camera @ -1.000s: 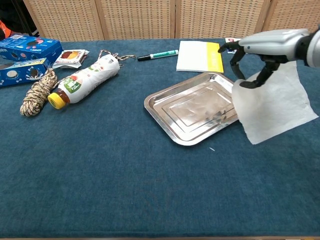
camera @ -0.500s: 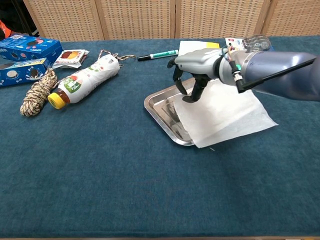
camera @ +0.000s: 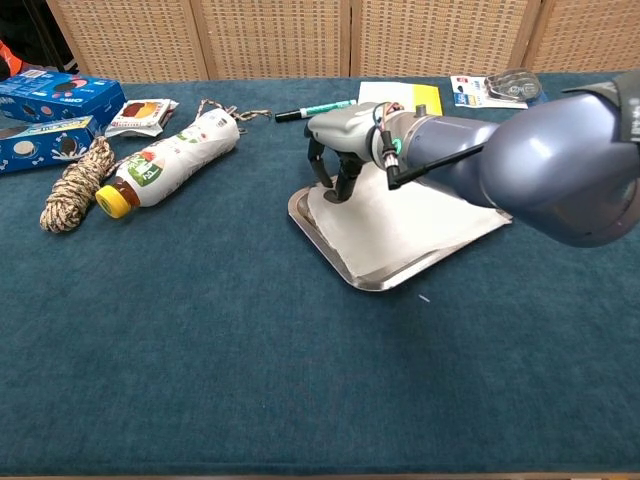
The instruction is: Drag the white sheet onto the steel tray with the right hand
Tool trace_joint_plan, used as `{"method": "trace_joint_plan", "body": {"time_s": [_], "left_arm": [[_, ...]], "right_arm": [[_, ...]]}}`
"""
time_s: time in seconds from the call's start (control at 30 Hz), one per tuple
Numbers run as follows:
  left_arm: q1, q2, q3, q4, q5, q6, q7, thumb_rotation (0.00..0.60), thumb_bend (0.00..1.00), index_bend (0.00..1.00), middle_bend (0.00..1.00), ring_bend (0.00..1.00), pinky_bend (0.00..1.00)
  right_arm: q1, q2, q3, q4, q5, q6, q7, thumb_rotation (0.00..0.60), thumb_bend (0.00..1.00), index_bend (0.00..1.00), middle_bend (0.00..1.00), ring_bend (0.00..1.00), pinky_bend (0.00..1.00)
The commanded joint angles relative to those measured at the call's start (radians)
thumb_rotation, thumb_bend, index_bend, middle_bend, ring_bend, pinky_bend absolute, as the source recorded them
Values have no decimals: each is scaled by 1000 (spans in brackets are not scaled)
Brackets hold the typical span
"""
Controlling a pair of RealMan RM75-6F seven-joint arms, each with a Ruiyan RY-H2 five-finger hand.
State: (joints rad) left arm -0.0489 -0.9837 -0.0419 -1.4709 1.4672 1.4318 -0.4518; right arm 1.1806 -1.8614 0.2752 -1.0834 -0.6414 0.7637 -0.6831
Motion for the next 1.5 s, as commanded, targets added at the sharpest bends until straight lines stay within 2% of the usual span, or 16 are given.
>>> {"method": "trace_joint_plan", "body": {"time_s": [0.03, 0.3, 0.8, 0.87, 1.0, 1.23, 1.3, 1.4, 1.5], "left_arm": [[-4, 0, -1, 3, -2, -6, -3, 600, 0, 0, 0, 0, 0], [-13, 1, 0, 3, -7, -25, -2, 600, 0, 0, 0, 0, 0], [-10, 3, 1, 4, -7, -19, -10, 600, 0, 0, 0, 0, 0], [-10, 3, 1, 5, -7, -17, -10, 600, 0, 0, 0, 0, 0], [-9, 3, 0, 5, -9, -17, -10, 600, 0, 0, 0, 0, 0], [-9, 3, 0, 5, -9, -15, -8, 600, 0, 0, 0, 0, 0], [-9, 3, 0, 5, -9, -16, -7, 600, 0, 0, 0, 0, 0], [-9, 3, 1, 4, -7, -14, -4, 600, 0, 0, 0, 0, 0], [-9, 3, 2, 3, -6, -13, -3, 600, 0, 0, 0, 0, 0]], "right_arm": [[14, -11, 3, 21, -9, -15, 0, 600, 543, 696, 57, 0, 0], [35, -26, -30, 52, -69, -41, -4, 600, 543, 697, 57, 0, 0], [18, -65, -12, 106, -69, 12, 11, 600, 517, 690, 56, 0, 0], [15, -65, -8, 107, -65, 10, 15, 600, 493, 646, 53, 0, 0], [9, -61, -3, 107, -63, 8, 23, 600, 440, 499, 31, 0, 0], [2, -46, 3, 91, -57, -8, 31, 600, 421, 417, 18, 0, 0], [1, -38, 3, 78, -56, -8, 29, 600, 346, 356, 6, 0, 0], [-1, -28, 4, 61, -59, -5, 29, 600, 227, 313, 0, 0, 0], [-2, -22, 7, 48, -79, 12, 36, 600, 208, 312, 0, 0, 0]]}}
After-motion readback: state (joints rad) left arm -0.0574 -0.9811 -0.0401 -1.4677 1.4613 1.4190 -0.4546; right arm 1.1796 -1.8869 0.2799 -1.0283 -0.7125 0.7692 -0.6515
